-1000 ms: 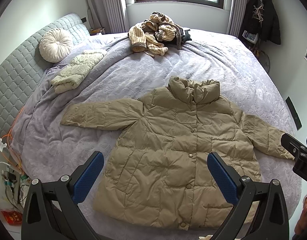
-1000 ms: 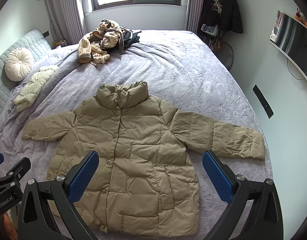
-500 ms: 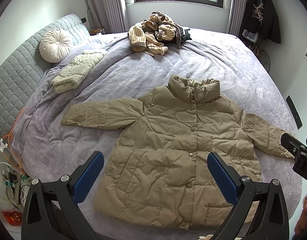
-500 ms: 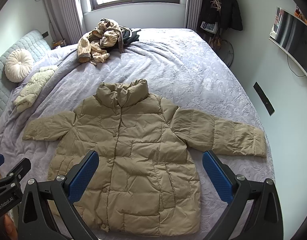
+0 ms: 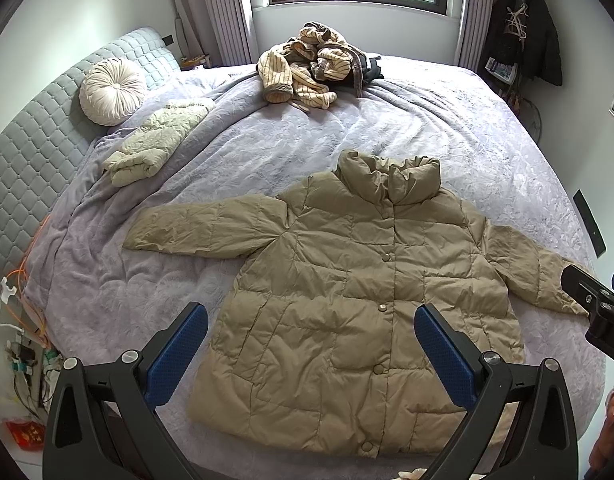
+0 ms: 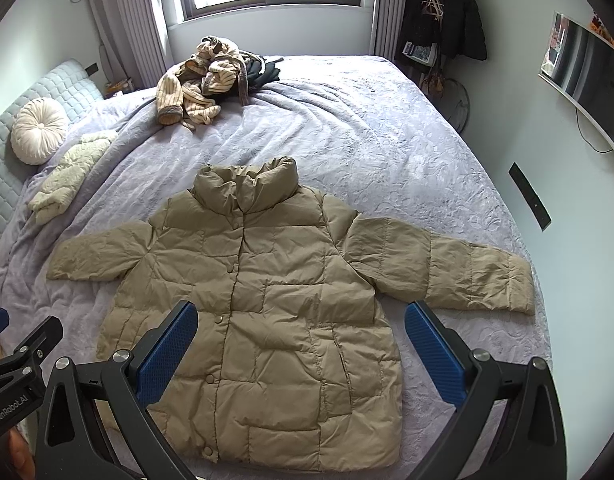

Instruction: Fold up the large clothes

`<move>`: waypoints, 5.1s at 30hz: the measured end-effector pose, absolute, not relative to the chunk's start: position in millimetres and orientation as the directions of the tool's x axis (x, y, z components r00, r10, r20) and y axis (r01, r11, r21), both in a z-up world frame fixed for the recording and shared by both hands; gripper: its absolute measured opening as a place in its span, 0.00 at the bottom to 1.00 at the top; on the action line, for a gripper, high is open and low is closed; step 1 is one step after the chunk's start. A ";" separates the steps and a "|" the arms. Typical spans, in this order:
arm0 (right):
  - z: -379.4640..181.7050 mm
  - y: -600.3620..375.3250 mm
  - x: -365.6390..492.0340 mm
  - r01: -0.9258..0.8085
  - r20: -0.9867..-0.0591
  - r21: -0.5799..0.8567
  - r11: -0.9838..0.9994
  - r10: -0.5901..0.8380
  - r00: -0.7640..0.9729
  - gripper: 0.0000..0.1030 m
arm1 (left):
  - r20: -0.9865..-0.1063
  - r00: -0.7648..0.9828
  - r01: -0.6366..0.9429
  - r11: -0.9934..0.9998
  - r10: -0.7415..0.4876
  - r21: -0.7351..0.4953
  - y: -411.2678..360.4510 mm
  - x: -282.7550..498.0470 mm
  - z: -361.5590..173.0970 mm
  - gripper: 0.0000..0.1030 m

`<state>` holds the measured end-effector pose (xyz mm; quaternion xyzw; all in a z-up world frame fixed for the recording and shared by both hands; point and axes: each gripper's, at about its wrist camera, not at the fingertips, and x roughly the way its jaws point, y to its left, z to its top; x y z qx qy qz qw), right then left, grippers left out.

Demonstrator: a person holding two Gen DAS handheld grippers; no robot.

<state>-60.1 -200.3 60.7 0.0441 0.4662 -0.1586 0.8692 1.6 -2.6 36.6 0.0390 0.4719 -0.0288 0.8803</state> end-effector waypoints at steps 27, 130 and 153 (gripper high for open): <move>61.6 -203.3 -60.3 0.318 -0.827 -0.066 0.946 -0.230 0.512 1.00 | -0.836 0.549 0.087 0.995 -0.011 0.045 -5.4 2.4 36.7 1.00; -295.6 -0.9 237.0 0.140 -0.898 0.395 0.908 0.350 0.266 0.04 | -0.666 0.636 -0.167 0.773 -0.390 -0.612 358.2 351.7 -235.1 0.09; -199.1 -215.2 115.7 0.333 -0.838 0.474 0.815 0.301 0.456 0.05 | -0.743 0.372 0.616 0.747 -0.557 -0.251 -76.0 287.9 -135.5 0.09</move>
